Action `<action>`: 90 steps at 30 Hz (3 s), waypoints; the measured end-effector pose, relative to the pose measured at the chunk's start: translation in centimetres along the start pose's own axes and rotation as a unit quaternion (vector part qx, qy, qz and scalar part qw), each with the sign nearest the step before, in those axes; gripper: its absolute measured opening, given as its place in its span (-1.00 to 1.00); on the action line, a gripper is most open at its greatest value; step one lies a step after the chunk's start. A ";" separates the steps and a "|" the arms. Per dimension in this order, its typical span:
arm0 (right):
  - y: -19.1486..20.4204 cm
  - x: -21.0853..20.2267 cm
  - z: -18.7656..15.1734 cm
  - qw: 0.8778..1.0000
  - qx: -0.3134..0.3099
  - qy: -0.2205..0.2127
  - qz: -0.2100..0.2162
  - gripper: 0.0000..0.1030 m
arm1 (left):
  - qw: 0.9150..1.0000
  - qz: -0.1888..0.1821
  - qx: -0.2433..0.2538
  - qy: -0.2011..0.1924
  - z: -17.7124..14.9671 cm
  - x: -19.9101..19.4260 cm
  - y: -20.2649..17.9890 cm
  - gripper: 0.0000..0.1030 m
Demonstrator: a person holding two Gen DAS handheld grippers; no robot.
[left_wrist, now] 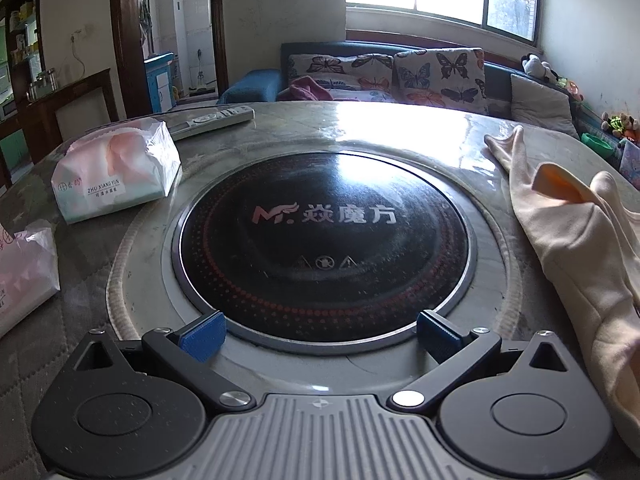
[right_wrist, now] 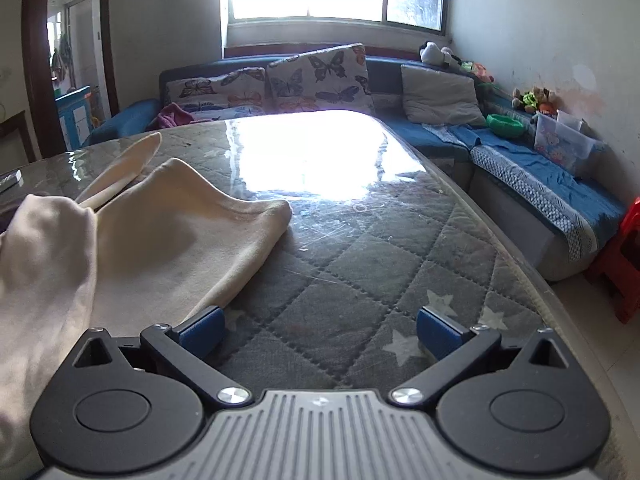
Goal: Fold clothes
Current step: 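Move both tools toward the crumpled cream sweatshirt on the table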
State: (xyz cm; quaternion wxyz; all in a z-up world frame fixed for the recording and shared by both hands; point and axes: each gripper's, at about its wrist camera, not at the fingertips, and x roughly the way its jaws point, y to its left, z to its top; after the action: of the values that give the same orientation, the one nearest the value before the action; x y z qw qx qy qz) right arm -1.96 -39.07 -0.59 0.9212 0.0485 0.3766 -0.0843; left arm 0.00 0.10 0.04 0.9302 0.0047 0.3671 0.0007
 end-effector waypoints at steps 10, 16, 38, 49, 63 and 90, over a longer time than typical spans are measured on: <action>2.6 -4.3 -2.1 0.997 -0.054 -0.052 0.028 1.00 | 1.000 -0.020 0.012 -0.021 -1.3 -3.5 -1.2 1.00; 4.2 -6.9 -4.0 0.994 -0.075 -0.064 0.042 1.00 | 0.999 -0.041 0.020 -0.015 -2.1 -6.1 -3.0 1.00; 5.4 -12.6 -8.0 0.990 -0.084 -0.058 0.094 1.00 | 0.994 -0.067 0.082 -0.027 -4.6 -11.7 -9.5 1.00; 5.8 -14.1 -8.7 0.989 -0.092 -0.066 0.094 1.00 | 0.992 -0.078 0.099 -0.028 -5.8 -13.2 -11.5 1.00; 6.4 -14.9 -9.1 0.988 -0.100 -0.068 0.099 1.00 | 0.991 -0.080 0.101 -0.023 -6.6 -13.5 -12.3 1.00; 6.7 -14.7 -9.3 0.988 -0.101 -0.057 0.099 1.00 | 0.993 -0.062 0.103 -0.004 -6.8 -13.2 -12.7 1.00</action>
State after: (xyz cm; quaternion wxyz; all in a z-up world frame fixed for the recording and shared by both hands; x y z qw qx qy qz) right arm -17.37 -29.37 3.27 0.9453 -0.0128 0.3230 0.0434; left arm -14.30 -12.63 3.91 0.9245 0.0781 0.3609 -0.0945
